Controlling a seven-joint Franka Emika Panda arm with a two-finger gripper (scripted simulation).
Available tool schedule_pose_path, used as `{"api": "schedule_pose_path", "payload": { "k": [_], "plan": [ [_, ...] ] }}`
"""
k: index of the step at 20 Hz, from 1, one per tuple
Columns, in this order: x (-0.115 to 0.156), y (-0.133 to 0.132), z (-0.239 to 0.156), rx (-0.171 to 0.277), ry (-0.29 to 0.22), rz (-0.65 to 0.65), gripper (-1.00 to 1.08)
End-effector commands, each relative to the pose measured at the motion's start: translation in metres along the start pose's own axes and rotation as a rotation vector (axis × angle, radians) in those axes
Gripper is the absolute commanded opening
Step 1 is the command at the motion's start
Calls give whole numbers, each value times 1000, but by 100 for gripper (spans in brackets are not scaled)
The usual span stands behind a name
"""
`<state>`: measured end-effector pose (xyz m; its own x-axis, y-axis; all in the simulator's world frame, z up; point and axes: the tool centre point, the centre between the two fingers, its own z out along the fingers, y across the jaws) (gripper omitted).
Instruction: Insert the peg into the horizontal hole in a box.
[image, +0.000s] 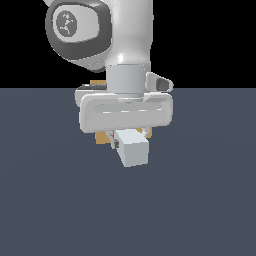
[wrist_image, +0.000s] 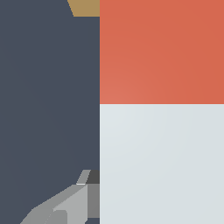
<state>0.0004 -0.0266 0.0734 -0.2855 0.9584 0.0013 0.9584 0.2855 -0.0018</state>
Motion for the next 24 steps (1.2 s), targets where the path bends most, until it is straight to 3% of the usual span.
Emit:
{"api": "schedule_pose_path", "payload": {
  "k": [1,8,18,24],
  "plan": [
    [-1,2,-3,-6,-2,0,-100],
    [15,0,-1,-1,0,0,-100],
    [91,0,-2,-5,-1,0,-100],
    [114,0,-3,-6,-2,0,-100]
  ]
}}
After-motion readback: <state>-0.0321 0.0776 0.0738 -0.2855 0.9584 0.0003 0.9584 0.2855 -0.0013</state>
